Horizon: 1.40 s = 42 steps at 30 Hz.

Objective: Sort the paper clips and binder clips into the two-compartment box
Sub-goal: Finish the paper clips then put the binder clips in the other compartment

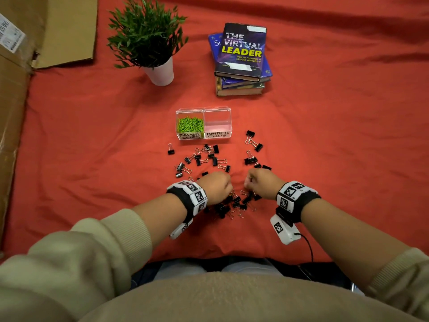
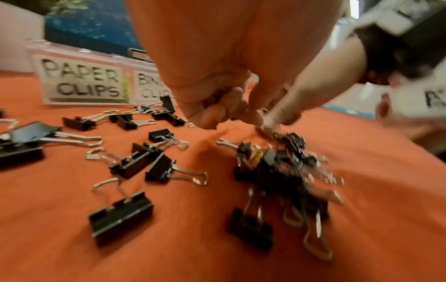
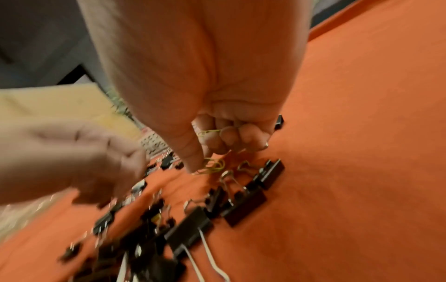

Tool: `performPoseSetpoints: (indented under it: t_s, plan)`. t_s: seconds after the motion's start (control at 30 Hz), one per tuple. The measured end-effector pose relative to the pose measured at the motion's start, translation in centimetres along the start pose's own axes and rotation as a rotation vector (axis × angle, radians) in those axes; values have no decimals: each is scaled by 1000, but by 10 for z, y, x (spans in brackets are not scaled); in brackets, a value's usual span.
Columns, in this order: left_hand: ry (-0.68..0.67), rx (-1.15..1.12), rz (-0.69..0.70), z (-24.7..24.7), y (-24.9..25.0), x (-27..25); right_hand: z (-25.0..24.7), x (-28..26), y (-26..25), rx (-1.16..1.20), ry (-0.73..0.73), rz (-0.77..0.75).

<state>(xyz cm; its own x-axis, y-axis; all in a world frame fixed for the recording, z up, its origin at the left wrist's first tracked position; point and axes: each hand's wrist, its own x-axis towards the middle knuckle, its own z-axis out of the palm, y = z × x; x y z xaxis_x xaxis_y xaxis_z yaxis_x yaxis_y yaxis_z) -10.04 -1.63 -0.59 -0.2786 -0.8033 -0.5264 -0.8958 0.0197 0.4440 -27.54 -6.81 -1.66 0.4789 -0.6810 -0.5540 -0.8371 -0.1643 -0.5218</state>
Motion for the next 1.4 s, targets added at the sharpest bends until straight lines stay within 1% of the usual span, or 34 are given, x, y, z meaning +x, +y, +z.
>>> performPoseSetpoints:
  t_s: [0.07,0.13,0.27,0.33,0.4,0.5,0.57,0.63,0.7,0.8,0.83,0.93,1.03,1.1,1.13,1.17,1.23,1.27,1.3,1.33,1.4]
  plan:
    - [9,127,50,10,0,1,-4,1,3,150,43,49]
    - [16,205,74,18,-2,1,-9,1,6,266,48,97]
    - [46,276,82,25,-1,-1,-18,4,12,560,-6,154]
    - [61,323,95,28,0,-2,-24,5,12,656,-17,157]
    - [47,340,69,28,2,-4,-30,6,8,740,-14,144]
    - [28,241,-30,26,5,-4,-49,9,-10,891,-13,123]
    - [17,210,-52,25,5,-2,-64,18,-26,958,-13,102]
    - [1,214,-35,25,5,-3,-79,32,-44,907,10,82]
    - [24,113,-43,21,-1,-8,-91,51,-66,776,48,53]
    - [138,-193,-152,4,-21,-16,-97,83,-100,557,80,5]
    - [181,-260,-193,-5,-30,-19,-96,94,-112,478,81,-9]
    - [283,-328,-275,-36,-57,-25,-84,122,-143,223,96,-71]
    - [374,-343,-312,-70,-77,-23,-66,132,-166,-28,111,-122]
    - [418,-330,-330,-92,-85,-15,-58,133,-170,-101,81,-144]
    - [441,-323,-328,-101,-87,-10,-56,131,-168,-94,80,-152]
    - [465,-312,-322,-110,-89,-3,-55,127,-164,-59,104,-161]
    - [494,-277,-311,-122,-91,11,-56,116,-152,59,207,-163]
    - [492,-259,-304,-126,-91,19,-56,108,-143,109,262,-162]
    - [479,-242,-293,-128,-92,28,-55,99,-134,120,286,-159]
    - [453,-215,-286,-130,-91,33,-52,91,-125,89,270,-157]
    - [421,-126,-255,-127,-92,40,-38,79,-107,-49,148,-144]
